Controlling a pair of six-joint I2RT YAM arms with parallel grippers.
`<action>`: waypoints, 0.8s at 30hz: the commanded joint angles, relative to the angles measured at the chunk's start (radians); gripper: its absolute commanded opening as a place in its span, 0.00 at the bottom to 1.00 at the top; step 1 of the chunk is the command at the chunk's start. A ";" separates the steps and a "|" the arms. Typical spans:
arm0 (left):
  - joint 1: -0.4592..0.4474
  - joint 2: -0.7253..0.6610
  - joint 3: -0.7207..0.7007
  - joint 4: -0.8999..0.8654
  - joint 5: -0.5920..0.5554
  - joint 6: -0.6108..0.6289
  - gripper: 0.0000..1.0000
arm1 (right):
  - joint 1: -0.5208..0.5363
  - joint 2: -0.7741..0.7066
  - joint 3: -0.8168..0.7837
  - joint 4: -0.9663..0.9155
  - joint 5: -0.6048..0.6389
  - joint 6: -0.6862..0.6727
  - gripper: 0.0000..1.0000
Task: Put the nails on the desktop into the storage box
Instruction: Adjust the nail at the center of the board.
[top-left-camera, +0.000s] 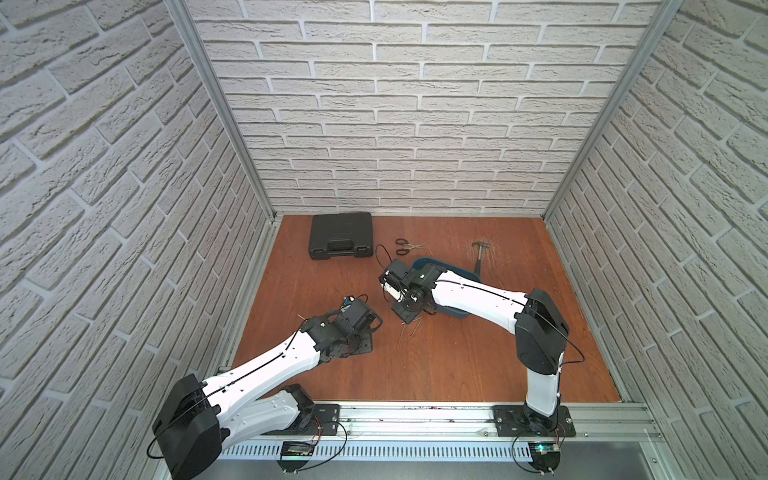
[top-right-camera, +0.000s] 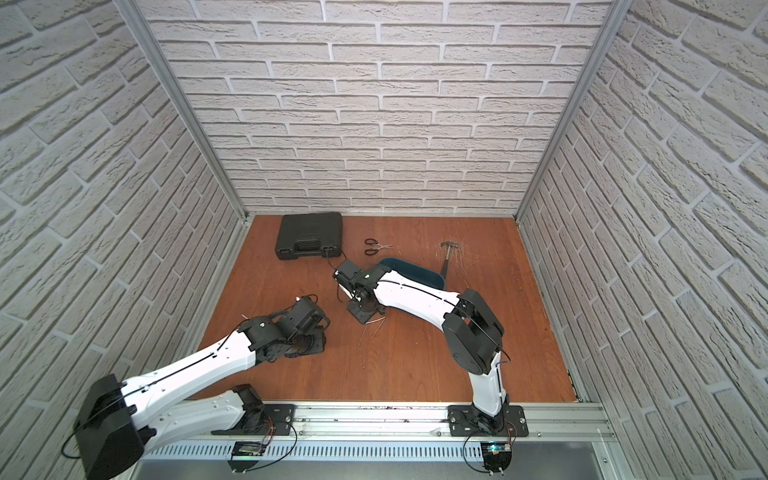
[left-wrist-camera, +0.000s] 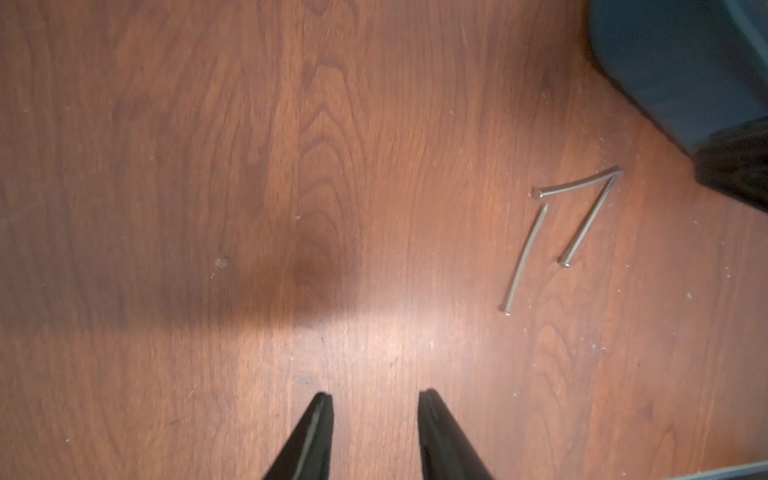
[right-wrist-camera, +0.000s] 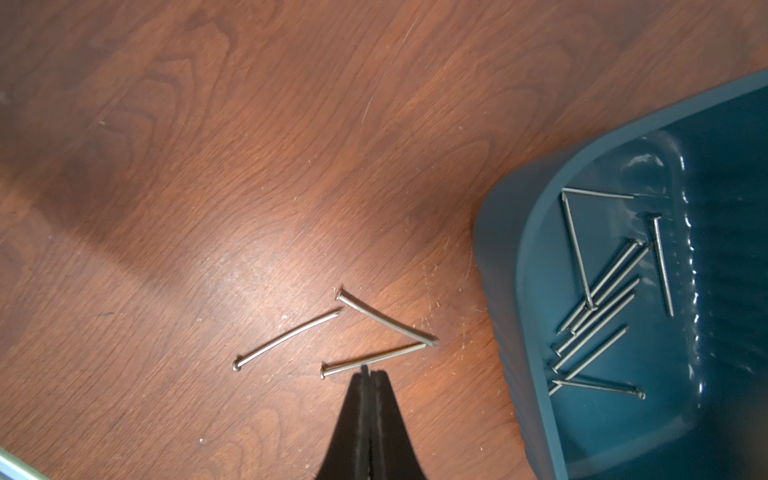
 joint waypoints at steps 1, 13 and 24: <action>0.005 0.011 0.024 0.014 0.001 0.015 0.38 | 0.001 -0.034 0.000 -0.005 -0.019 -0.008 0.02; 0.007 -0.018 -0.008 0.012 -0.001 -0.005 0.38 | 0.001 0.009 -0.070 0.017 -0.085 -0.002 0.19; 0.008 0.089 0.027 0.084 0.037 0.025 0.39 | -0.014 -0.082 -0.156 0.044 -0.059 0.107 0.28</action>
